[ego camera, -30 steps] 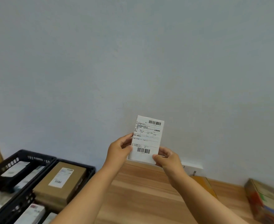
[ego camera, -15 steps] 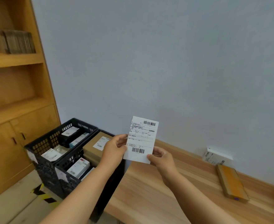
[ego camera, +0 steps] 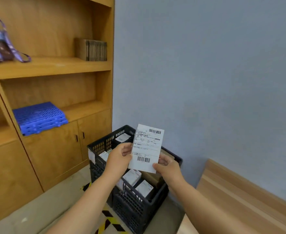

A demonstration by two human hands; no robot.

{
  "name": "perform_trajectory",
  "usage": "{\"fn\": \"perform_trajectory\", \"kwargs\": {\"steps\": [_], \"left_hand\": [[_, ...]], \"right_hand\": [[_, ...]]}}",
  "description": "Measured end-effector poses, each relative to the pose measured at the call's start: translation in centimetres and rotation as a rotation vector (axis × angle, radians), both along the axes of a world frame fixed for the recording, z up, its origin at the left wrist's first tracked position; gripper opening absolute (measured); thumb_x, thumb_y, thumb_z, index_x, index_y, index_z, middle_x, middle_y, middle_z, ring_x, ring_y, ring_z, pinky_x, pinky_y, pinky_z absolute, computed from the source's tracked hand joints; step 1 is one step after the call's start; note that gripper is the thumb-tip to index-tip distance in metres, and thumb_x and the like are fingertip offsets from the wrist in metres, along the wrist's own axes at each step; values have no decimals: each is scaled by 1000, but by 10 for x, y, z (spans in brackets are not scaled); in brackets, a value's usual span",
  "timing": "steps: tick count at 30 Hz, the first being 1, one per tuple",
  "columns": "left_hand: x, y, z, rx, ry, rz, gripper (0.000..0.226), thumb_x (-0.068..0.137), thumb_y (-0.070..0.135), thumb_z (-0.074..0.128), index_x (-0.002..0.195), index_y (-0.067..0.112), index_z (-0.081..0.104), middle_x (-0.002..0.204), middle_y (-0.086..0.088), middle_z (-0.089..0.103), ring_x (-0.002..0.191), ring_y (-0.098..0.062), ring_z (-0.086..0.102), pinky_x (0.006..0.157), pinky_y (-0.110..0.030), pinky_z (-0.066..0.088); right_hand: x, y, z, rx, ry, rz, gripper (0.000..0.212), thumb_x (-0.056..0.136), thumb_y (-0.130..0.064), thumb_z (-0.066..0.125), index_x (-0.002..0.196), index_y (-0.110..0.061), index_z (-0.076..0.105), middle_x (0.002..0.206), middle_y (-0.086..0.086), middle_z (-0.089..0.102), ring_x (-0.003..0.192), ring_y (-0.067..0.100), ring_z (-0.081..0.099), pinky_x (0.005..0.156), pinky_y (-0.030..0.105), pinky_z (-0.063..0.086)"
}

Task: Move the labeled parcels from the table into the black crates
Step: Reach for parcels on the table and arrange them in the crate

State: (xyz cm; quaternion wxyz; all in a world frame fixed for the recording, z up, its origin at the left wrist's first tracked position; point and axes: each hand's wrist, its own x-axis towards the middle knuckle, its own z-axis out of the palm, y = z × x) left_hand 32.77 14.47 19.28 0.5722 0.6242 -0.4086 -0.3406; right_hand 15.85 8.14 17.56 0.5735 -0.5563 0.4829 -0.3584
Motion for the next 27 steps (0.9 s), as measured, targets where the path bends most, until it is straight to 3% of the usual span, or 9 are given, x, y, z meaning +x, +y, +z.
{"fn": "perform_trajectory", "kwargs": {"steps": [4, 7, 10, 14, 17, 21, 23, 27], "left_hand": [[95, 7, -13, 60, -39, 76, 34, 90, 0, 54, 121, 16, 56, 110, 3, 62, 106, -13, 57, 92, -28, 46], [151, 6, -19, 76, -43, 108, 30, 90, 0, 54, 114, 19, 56, 105, 5, 61, 100, -12, 58, 84, -26, 47], [193, 0, -25, 104, -13, 122, 28, 90, 3, 55, 114, 19, 56, 102, 7, 61, 97, -12, 58, 78, -25, 47], [235, -18, -40, 132, 32, 139, 25, 90, 8, 58, 113, 20, 58, 109, 4, 64, 99, -12, 61, 83, -34, 53], [258, -36, -51, 157, 33, 163, 25, 90, 8, 59, 111, 21, 58, 107, 4, 64, 96, -10, 61, 81, -33, 53], [288, -65, -68, 194, 22, 201, 32, 90, 6, 59, 119, 17, 54, 101, 7, 62, 92, -9, 60, 77, -29, 52], [308, -85, -78, 226, 7, 222, 34, 90, 6, 58, 121, 16, 53, 101, 7, 62, 91, -8, 59, 75, -27, 52], [354, -138, -97, 300, -23, 243, 33, 89, 5, 57, 121, 13, 55, 104, 4, 63, 97, -14, 61, 86, -38, 52]], "right_hand": [[99, 3, -11, 26, -3, 34, 30, 86, 3, 62, 112, -14, 61, 95, -4, 72, 90, 14, 69, 80, 32, 57], [157, 2, -15, 21, -5, 44, 29, 86, 2, 62, 111, -13, 60, 100, 0, 71, 88, 12, 68, 64, 20, 53], [200, 0, -19, 34, -15, 34, 27, 87, 3, 61, 108, -12, 60, 101, 4, 70, 88, 13, 67, 62, 18, 54], [240, -16, -25, 41, 15, 27, 26, 85, 2, 63, 97, -21, 60, 104, 2, 69, 96, 16, 66, 83, 33, 56], [265, -37, -33, 58, 45, 33, 27, 85, 2, 63, 97, -22, 61, 104, 1, 69, 95, 17, 67, 84, 40, 57], [300, -73, -51, 67, 55, 65, 26, 86, 2, 62, 103, -17, 62, 103, 0, 68, 93, 12, 66, 68, 24, 54], [322, -94, -66, 92, 53, 84, 26, 86, 2, 62, 105, -15, 62, 105, 1, 68, 93, 11, 65, 68, 20, 52], [370, -146, -92, 143, 54, 87, 25, 86, 3, 62, 102, -15, 63, 106, 3, 68, 94, 11, 63, 66, 16, 51]]}}
